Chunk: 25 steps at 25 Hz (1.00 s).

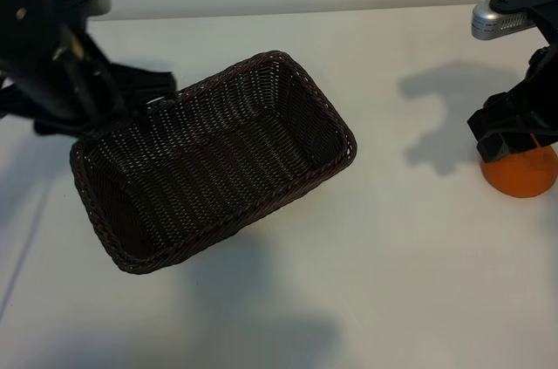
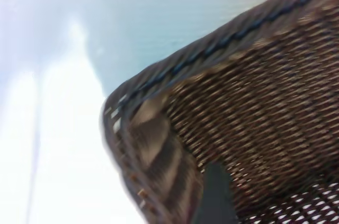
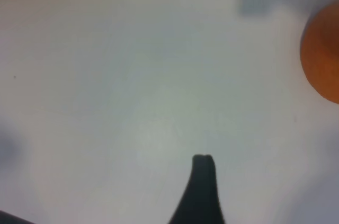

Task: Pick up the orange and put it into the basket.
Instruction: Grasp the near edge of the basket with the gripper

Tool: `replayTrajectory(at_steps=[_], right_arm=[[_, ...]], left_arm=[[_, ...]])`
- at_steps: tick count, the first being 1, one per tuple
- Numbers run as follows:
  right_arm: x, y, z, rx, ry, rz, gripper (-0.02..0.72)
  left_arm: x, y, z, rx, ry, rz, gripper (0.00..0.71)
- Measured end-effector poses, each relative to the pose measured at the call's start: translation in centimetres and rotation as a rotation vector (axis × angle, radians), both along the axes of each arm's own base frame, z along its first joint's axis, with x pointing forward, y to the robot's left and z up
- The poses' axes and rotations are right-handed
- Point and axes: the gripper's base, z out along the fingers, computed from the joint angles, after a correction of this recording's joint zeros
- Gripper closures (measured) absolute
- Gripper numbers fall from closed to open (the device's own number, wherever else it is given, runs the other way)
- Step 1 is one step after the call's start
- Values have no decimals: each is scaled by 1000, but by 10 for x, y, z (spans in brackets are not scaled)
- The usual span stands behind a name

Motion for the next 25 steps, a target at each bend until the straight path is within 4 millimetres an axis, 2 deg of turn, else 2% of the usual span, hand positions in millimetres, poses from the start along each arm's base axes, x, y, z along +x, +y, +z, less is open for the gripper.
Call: replayTrajectory(at_steps=[6,11,20,25], right_arm=[[0,0,0,0,0,0,107],[0,0,0,0,0,0,107],[0,0,0,0,1,0,107],[0,0,0,0,1,0,107]], left_arm=[[-22,19,-6,48,-24,173,147],[-28,21,-20,44,-10,203,147],[-45,28,-65,2,13,289,147],[-39,34,-86,-11,45,325,147]])
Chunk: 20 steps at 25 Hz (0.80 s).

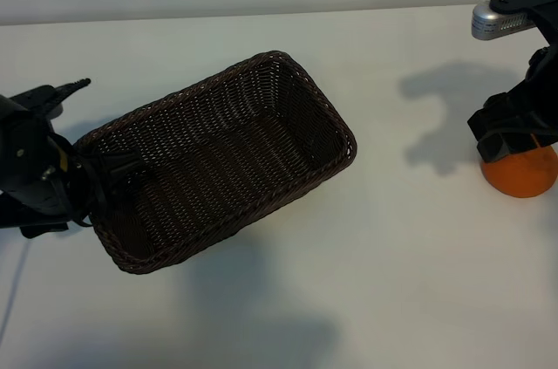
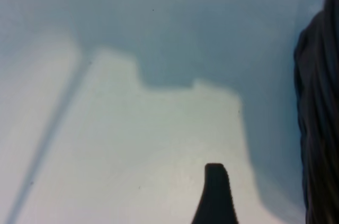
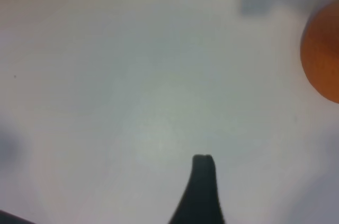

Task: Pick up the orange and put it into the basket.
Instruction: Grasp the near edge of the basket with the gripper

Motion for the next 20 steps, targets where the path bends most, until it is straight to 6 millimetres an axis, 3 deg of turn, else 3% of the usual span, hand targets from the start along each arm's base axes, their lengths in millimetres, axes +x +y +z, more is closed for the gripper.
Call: replayTrajectory(at_steps=[17,20], right_arm=[[0,0,0,1,0,0,108],[0,0,0,1,0,0,108]], left_arm=[[14,-12,-47,-47,84,-17,147],[15,-13,-48,-58,82,-15,182]])
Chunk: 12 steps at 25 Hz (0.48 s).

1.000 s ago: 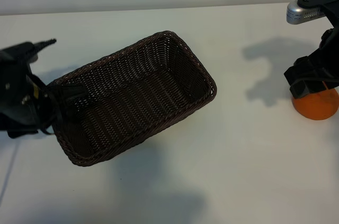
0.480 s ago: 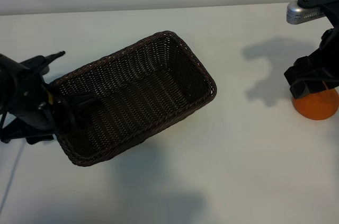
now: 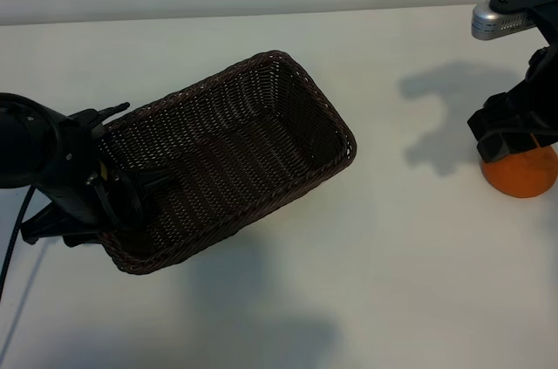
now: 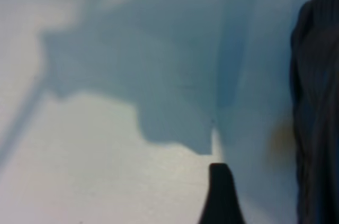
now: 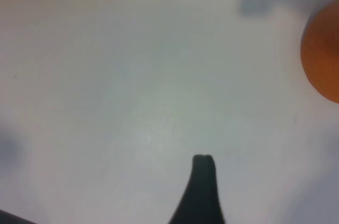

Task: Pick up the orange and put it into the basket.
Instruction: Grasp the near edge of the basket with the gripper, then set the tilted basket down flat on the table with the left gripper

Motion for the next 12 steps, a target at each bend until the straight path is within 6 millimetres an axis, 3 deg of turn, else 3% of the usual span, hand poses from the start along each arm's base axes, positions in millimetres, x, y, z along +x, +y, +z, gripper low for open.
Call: replayTrajectory(at_steps=[4,12], right_arm=[[0,0,0,1,1,0,108],[0,0,0,1,1,0,108]], left_arm=[[2,-1,0,-19,-25,15,299],[6,-2,1,-32,-58,-1,310]])
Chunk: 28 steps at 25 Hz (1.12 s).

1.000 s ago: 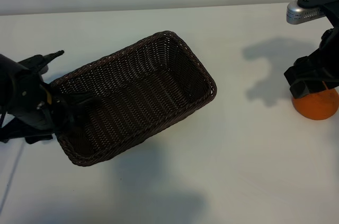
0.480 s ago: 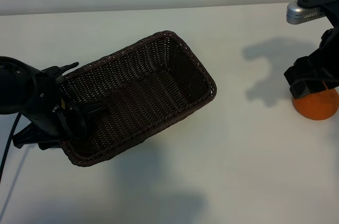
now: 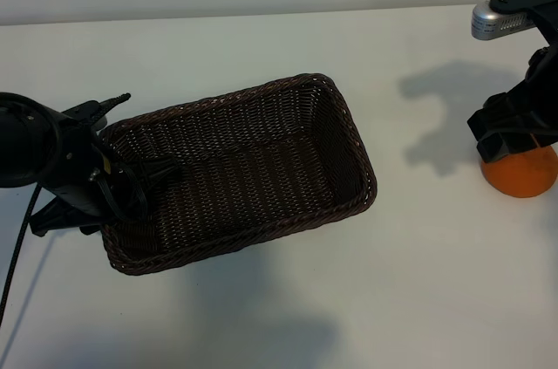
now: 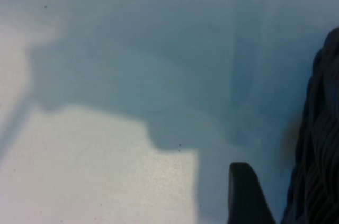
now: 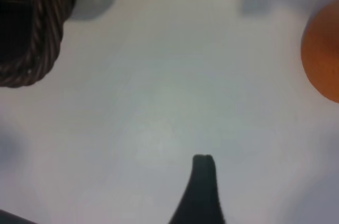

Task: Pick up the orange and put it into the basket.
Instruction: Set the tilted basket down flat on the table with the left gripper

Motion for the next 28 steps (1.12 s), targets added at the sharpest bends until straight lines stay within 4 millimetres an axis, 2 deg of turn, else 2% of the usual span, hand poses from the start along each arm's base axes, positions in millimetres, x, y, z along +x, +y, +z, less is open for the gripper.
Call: replayTrajectory(at_steps=[8,13,14,18,22,28], right_arm=[[0,0,0,0,0,0,108],[0,0,0,0,0,0,108],[0,0,0,0,0,0,109],[0,0,0,0,0,-1,128],[0,0,0,2,0,-2,140],[0,0,0,2,0,-2,143]], left_arm=[[0,-1,6,-54,-17,-48,310],[1,9,33,-140,-108,-49,312],[1,13,39,-153,-127,-51,375],[-2,24,57,-196,-183,-75,391],[-3,29,67,-245,-212,-92,391],[-1,21,72,-352,-262,-125,391]])
